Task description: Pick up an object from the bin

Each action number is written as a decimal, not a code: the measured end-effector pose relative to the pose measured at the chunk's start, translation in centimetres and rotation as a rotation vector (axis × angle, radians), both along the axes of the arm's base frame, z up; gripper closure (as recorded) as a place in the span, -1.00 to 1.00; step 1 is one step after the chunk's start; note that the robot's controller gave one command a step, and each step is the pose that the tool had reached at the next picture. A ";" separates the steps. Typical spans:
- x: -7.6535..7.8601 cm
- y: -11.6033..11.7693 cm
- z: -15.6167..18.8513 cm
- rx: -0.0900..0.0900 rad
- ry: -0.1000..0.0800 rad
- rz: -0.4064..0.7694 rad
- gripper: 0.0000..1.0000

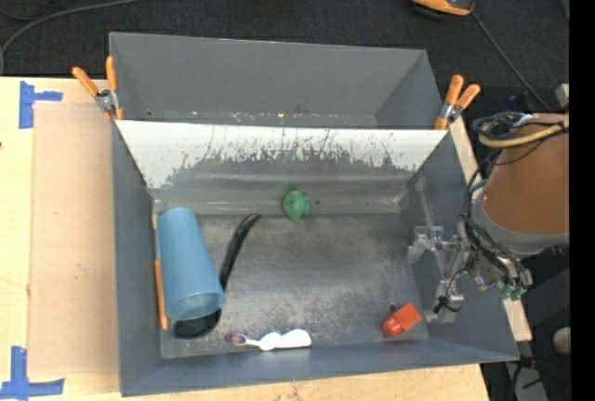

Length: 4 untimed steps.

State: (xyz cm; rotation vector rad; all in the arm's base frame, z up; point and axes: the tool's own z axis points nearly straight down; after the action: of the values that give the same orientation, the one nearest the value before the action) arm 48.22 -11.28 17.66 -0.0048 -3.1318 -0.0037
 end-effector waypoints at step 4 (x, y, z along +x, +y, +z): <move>-0.4 0.4 -10.4 -0.002 -0.033 0.549 -1.00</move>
Offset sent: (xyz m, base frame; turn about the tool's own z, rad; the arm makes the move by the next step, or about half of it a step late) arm -0.0129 0.0024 -0.1066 -0.5572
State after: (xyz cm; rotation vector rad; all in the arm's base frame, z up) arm 47.84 -10.90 7.23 0.8536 -3.0471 0.0044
